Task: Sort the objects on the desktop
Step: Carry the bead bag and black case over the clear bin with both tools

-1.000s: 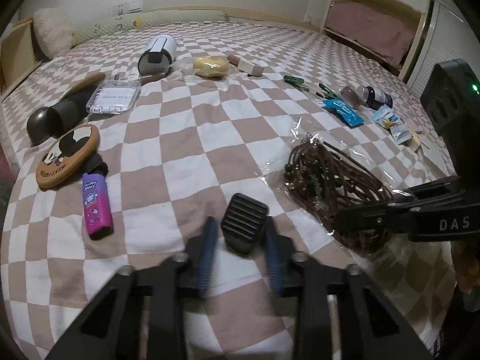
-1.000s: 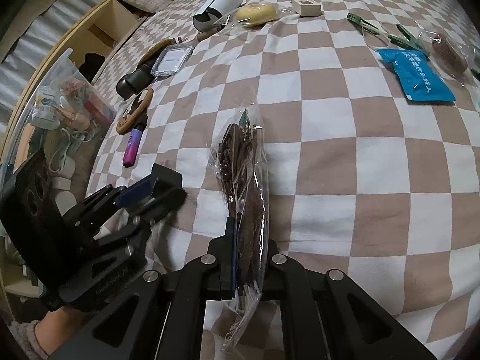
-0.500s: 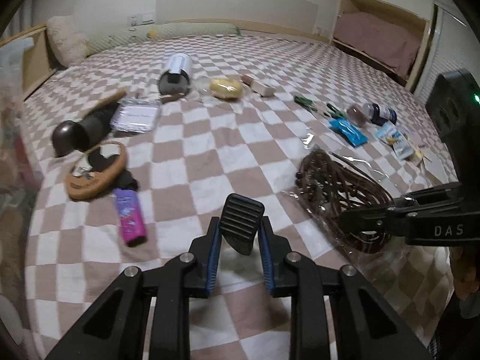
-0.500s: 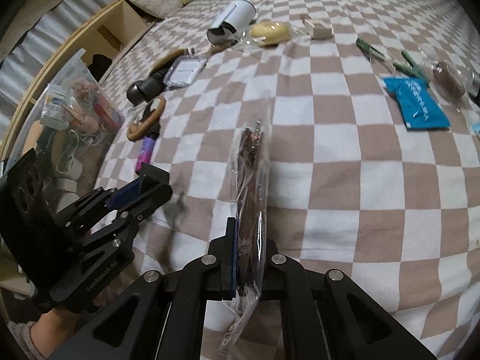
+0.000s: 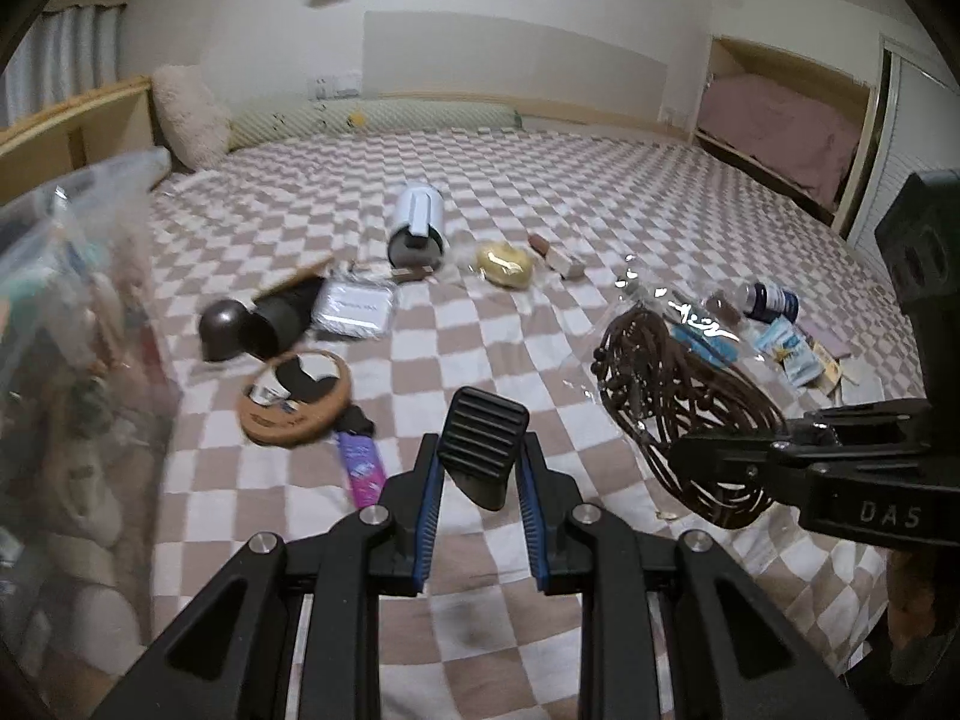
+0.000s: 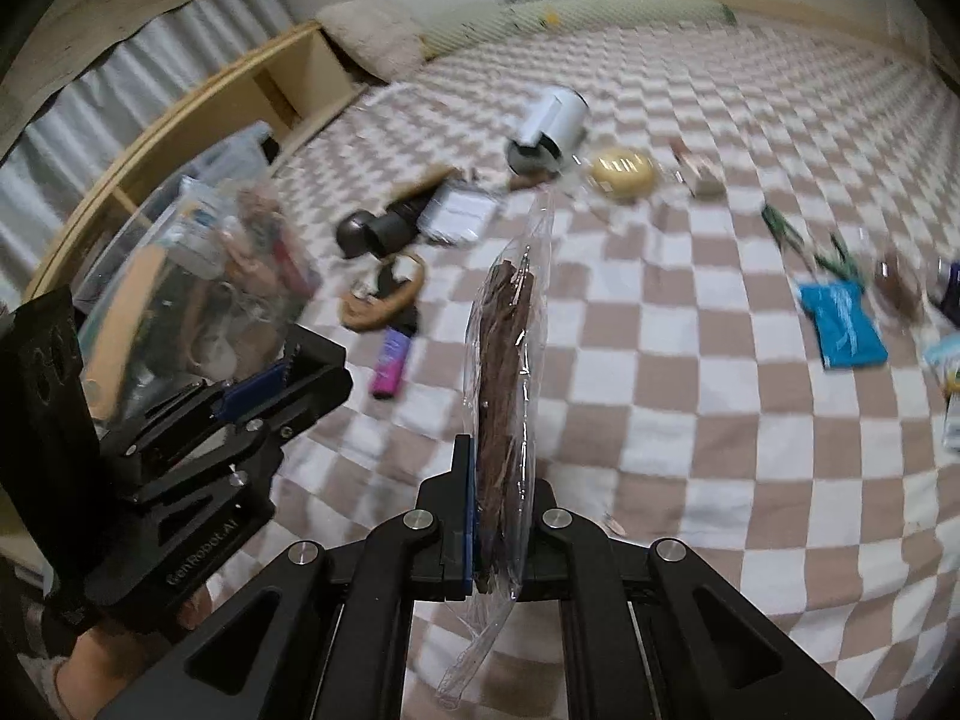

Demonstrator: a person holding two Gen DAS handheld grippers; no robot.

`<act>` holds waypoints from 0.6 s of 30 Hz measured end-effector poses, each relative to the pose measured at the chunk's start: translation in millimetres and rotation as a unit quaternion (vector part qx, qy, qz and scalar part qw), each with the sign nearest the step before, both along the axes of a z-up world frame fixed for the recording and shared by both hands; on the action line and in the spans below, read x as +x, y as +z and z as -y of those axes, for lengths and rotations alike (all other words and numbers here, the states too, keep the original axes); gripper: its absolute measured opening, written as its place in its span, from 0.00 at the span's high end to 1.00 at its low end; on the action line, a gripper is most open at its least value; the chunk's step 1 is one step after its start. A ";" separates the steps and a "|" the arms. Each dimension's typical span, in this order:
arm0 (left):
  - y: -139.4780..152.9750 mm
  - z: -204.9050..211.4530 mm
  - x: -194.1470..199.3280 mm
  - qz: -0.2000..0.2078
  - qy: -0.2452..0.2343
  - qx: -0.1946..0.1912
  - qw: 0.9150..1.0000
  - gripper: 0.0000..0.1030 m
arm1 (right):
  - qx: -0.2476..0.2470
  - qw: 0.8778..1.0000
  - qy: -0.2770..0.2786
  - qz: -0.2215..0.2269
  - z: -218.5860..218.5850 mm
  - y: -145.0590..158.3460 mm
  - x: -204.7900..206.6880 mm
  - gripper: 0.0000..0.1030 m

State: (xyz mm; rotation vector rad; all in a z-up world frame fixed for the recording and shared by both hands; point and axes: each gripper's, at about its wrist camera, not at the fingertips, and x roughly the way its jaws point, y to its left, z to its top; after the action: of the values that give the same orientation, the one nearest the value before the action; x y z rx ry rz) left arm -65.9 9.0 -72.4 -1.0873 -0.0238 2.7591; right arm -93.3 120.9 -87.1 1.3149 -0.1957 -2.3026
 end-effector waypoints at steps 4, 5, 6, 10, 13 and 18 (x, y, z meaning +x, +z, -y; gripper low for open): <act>25.4 16.4 8.0 -0.026 0.015 0.001 1.000 0.77 | -0.006 1.000 0.008 -0.025 12.3 27.6 0.3 0.93; 32.2 20.8 9.8 -0.032 0.019 0.001 0.999 0.77 | -0.009 0.999 0.011 -0.031 15.7 35.2 0.1 0.93; 39.6 25.2 11.7 -0.039 0.022 0.001 0.999 0.77 | -0.012 0.999 0.013 -0.038 19.0 42.7 -0.1 0.93; 69.8 41.5 18.7 -0.066 0.032 -0.004 0.997 0.77 | -0.017 0.997 0.025 -0.066 36.1 71.3 -1.1 0.93; 93.7 54.4 23.1 -0.082 0.044 -0.017 0.996 0.77 | -0.026 0.995 0.038 -0.084 54.4 93.1 -4.3 0.93; 126.0 81.3 30.3 -0.094 0.062 -0.018 0.993 0.77 | -0.040 0.991 0.065 -0.109 89.8 124.8 -10.0 0.93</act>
State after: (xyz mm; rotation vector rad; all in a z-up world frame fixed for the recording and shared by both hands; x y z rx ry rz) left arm -35.6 -72.3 53.5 -0.8564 -0.0190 2.9728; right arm -103.2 31.2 37.7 0.9970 -0.1238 -2.2811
